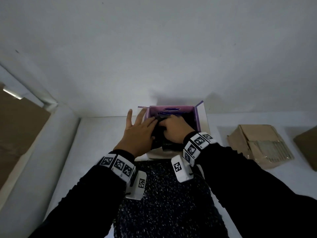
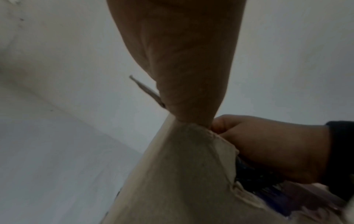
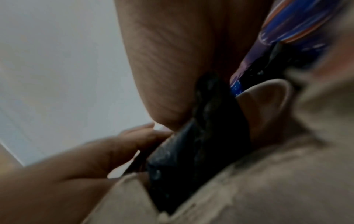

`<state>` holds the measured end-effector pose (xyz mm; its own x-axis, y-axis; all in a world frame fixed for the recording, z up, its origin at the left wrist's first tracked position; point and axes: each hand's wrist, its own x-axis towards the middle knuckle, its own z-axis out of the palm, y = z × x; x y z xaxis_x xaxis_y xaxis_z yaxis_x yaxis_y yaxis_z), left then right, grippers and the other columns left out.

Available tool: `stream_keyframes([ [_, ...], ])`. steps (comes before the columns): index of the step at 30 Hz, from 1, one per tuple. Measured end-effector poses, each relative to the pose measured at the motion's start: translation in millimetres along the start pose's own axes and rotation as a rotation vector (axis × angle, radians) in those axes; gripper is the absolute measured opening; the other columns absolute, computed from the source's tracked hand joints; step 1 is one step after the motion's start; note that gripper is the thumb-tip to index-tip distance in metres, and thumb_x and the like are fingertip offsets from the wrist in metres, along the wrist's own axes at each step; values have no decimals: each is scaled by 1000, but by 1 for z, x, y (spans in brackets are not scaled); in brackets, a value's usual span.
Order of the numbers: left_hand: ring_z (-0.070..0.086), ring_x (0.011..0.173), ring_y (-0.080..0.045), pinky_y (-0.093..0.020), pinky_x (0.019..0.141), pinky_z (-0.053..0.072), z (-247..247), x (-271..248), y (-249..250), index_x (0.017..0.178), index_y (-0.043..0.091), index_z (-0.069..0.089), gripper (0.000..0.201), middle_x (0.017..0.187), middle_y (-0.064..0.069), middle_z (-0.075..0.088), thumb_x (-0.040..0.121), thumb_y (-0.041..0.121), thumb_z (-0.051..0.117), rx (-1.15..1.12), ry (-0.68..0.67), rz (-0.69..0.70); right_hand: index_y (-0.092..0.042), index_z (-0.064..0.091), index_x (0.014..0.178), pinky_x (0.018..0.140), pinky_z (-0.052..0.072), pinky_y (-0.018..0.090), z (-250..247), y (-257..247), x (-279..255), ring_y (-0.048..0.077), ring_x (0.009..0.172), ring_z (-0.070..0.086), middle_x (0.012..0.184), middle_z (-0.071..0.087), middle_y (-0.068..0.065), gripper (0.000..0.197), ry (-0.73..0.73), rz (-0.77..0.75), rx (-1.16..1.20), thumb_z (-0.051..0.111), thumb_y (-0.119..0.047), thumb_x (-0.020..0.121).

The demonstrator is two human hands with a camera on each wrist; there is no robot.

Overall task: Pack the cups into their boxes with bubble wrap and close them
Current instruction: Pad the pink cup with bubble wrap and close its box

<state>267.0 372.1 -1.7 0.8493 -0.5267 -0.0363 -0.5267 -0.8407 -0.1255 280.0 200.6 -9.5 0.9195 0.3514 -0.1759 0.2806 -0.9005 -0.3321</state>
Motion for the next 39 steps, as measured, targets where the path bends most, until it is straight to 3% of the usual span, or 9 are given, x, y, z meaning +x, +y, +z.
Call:
stream_keyframes([
  [5, -4, 149, -34, -69, 110, -13, -6, 5, 2, 147, 25, 33, 52, 150, 2, 31, 98, 42, 31, 98, -102, 44, -19, 59, 88, 78, 45, 40, 17, 5, -41, 23, 91, 48, 98, 55, 2, 15, 451, 29, 111, 55, -34, 86],
  [10, 5, 145, -36, -66, 110, -10, -6, 9, 3, 141, 32, 41, 50, 148, -5, 29, 93, 46, 39, 106, -128, 26, -23, 49, 88, 58, 42, 30, 27, -10, -66, 14, 69, 53, 82, 52, -6, 42, 153, -59, 181, 38, -63, 94],
  [13, 39, 122, -32, -55, 102, 21, -4, 5, 0, 123, 28, 56, 45, 122, -1, 54, 82, 39, 41, 37, -13, 11, -23, 53, 92, 78, 43, 35, 24, -16, -66, 15, 77, 56, 77, 53, -9, 51, 76, -102, 170, 28, -68, 94],
  [16, 51, 102, -30, -50, 92, 25, 3, -3, -5, 96, 22, 64, 35, 94, 4, 63, 76, 32, 36, -17, 140, 71, -28, 54, 92, 105, 24, 50, 27, -19, -66, 19, 108, 55, 81, 58, -13, 65, -22, -94, -31, 10, -76, 87],
  [19, 43, 122, -29, -60, 105, 6, -2, -3, -8, 90, 26, 70, 45, 110, 10, 62, 81, 34, 26, 18, 18, 61, -31, 49, 81, 107, 19, 54, 26, -22, -64, 21, 120, 48, 80, 53, -15, 65, -77, -87, -52, 4, -77, 84],
  [23, 5, 145, -30, -64, 105, -24, -11, 2, 2, 106, 30, 70, 44, 145, 7, 35, 92, 39, 29, 82, -122, 39, -27, 63, 81, 103, 23, 52, 26, -18, -66, 20, 118, 49, 84, 66, -11, 72, -77, -130, -20, 8, -74, 88],
  [28, -11, 147, -36, -70, 105, -20, -4, 13, 7, 124, 35, 61, 46, 155, -1, 17, 93, 48, 30, 144, -287, -21, -23, 64, 87, 101, 33, 47, 27, -19, -67, 18, 104, 56, 83, 67, -7, 74, -91, -136, 12, 11, -75, 88],
  [32, -2, 146, -38, -72, 105, -19, -6, 9, 11, 118, 36, 63, 43, 150, -2, 24, 92, 52, 34, 147, -246, -47, -21, 54, 94, 78, 49, 38, 30, -13, -71, 22, 84, 60, 93, 61, -3, 47, 135, -108, 177, 37, -65, 93],
  [39, 10, 144, -37, -69, 108, -15, -10, 8, 17, 127, 34, 58, 46, 150, -1, 29, 94, 52, 31, 123, -241, -84, -20, 67, 88, 96, 33, 46, 27, -16, -77, 22, 107, 55, 95, 69, -1, 76, 57, -138, -195, 9, -68, 89],
])
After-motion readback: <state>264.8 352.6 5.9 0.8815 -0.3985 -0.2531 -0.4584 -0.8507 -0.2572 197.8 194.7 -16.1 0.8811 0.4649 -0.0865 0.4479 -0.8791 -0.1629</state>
